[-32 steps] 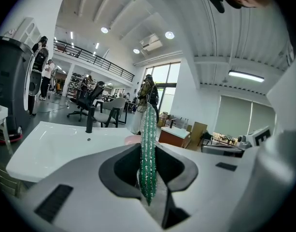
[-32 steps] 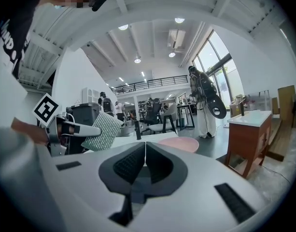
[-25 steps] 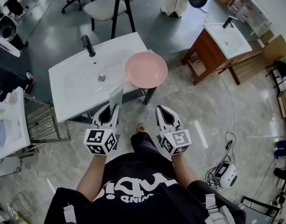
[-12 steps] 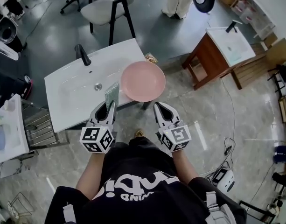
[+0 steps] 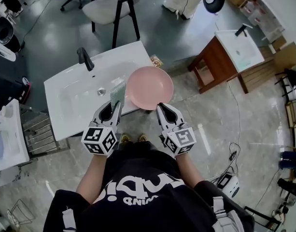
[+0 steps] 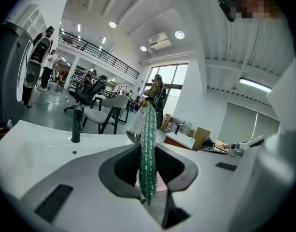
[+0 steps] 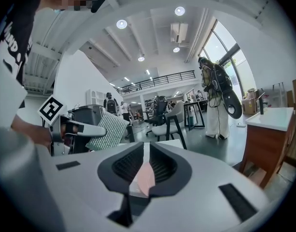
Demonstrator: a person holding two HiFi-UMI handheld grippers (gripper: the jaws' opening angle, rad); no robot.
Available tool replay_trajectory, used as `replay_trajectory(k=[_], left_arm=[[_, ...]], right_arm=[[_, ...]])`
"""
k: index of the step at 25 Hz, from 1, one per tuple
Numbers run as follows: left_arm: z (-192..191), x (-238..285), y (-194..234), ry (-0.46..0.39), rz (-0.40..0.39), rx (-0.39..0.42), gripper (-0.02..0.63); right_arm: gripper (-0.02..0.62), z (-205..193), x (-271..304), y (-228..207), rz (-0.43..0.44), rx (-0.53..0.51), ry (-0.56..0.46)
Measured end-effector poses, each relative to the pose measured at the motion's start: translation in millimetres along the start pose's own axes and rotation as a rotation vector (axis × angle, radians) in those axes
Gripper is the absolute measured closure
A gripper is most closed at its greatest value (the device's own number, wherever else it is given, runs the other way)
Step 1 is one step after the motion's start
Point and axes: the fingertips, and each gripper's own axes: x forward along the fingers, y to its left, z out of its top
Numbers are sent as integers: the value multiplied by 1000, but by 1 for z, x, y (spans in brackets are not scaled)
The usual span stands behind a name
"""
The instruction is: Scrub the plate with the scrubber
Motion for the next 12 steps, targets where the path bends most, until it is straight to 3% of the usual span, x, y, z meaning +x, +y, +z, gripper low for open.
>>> replay_trajectory(k=[7,12], left_arm=[[1,15,10,15,-30,0,520],[-1,22,15,31,-39,-14,520]], right_arm=[[335,-18,29,15,101,-21,86],[293,-39,41,23,137,-126,203]])
